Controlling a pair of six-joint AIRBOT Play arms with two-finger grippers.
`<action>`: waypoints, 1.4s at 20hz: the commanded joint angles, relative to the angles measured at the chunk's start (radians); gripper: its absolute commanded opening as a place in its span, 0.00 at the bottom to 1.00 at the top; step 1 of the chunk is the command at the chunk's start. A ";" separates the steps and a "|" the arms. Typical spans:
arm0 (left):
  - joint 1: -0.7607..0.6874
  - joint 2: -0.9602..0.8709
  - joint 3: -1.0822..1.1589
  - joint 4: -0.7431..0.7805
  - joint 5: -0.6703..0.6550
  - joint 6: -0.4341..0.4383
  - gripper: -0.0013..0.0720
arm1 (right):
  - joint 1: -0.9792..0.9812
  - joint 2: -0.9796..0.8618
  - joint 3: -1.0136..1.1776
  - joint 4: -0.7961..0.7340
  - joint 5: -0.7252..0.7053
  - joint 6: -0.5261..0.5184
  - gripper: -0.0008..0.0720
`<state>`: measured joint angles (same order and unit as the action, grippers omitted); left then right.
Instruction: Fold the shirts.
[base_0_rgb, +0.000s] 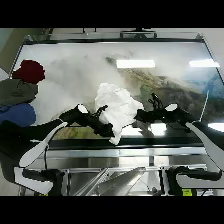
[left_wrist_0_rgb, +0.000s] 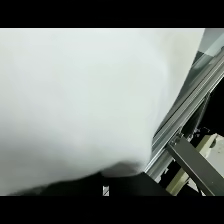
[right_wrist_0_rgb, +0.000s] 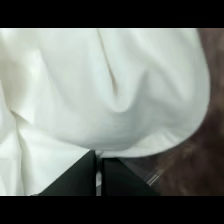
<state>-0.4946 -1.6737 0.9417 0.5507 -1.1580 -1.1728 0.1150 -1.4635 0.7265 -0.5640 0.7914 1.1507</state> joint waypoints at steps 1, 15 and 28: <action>-0.005 -0.038 0.071 -0.020 -0.085 0.013 0.02 | 0.004 -0.019 0.076 0.021 0.056 -0.022 0.05; 0.607 0.611 0.752 -0.180 -0.385 -0.084 0.04 | -0.600 0.710 0.735 0.313 0.386 -0.121 0.05; 0.753 0.431 0.598 -0.020 -0.248 0.103 0.05 | -0.412 0.477 0.617 0.159 0.124 -0.299 0.05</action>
<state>0.2970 -1.0981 1.6306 0.5201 -1.4448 -1.1549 -0.4023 -0.8032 1.4055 -0.4225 0.9741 0.9657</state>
